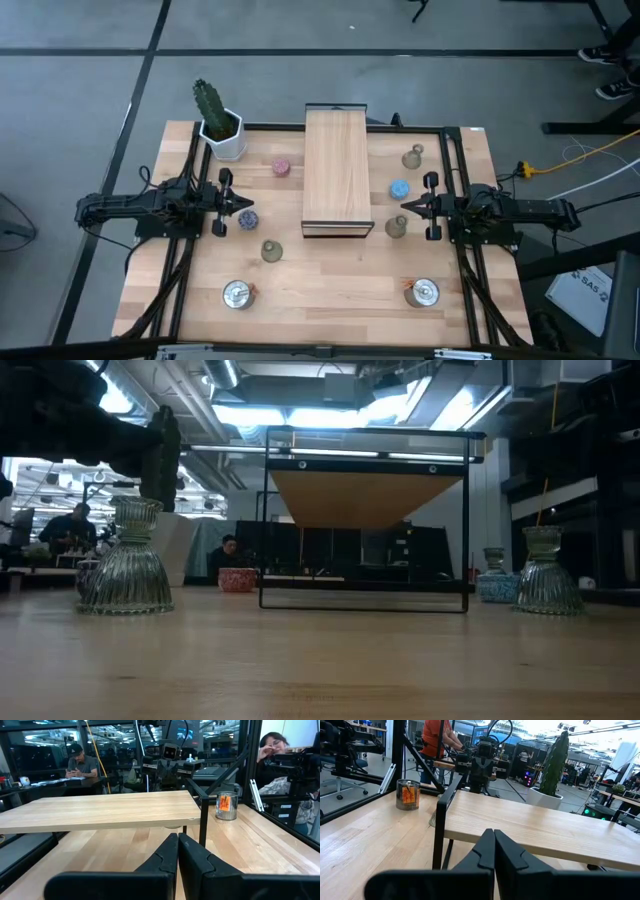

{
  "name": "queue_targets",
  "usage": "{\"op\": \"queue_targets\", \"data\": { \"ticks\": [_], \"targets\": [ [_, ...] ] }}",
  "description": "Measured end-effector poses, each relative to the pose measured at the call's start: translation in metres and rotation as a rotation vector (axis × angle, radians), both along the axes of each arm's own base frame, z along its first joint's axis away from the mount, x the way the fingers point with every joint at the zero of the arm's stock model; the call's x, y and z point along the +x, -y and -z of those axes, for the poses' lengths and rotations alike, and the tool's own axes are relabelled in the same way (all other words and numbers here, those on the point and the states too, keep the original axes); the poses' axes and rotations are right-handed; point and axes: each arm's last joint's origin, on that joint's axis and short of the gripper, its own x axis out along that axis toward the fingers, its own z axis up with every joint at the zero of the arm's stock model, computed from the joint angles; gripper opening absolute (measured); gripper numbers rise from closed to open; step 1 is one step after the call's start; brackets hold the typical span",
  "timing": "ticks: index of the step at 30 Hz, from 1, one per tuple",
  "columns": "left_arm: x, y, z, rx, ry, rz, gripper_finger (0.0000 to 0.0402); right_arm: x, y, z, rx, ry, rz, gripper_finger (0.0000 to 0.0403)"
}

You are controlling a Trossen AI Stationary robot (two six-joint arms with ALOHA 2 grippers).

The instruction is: Pick & Place candle stick holders

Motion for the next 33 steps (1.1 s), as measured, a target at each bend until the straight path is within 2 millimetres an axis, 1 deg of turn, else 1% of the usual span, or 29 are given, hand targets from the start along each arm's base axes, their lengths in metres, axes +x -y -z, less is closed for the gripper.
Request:
{"op": "queue_targets", "data": {
  "ticks": [25,33],
  "targets": [
    [0.0000,0.0000,0.0000,0.000,0.000,0.000,0.0006,0.0000,0.0000,-0.0006,0.001,0.007,0.000,0.0001],
    [0.0000,0.0000,-0.0001,0.000,0.000,0.000,0.0006,-0.0001,0.0000,-0.0026,0.085,0.024,-0.004,0.0001]
  ]
}}
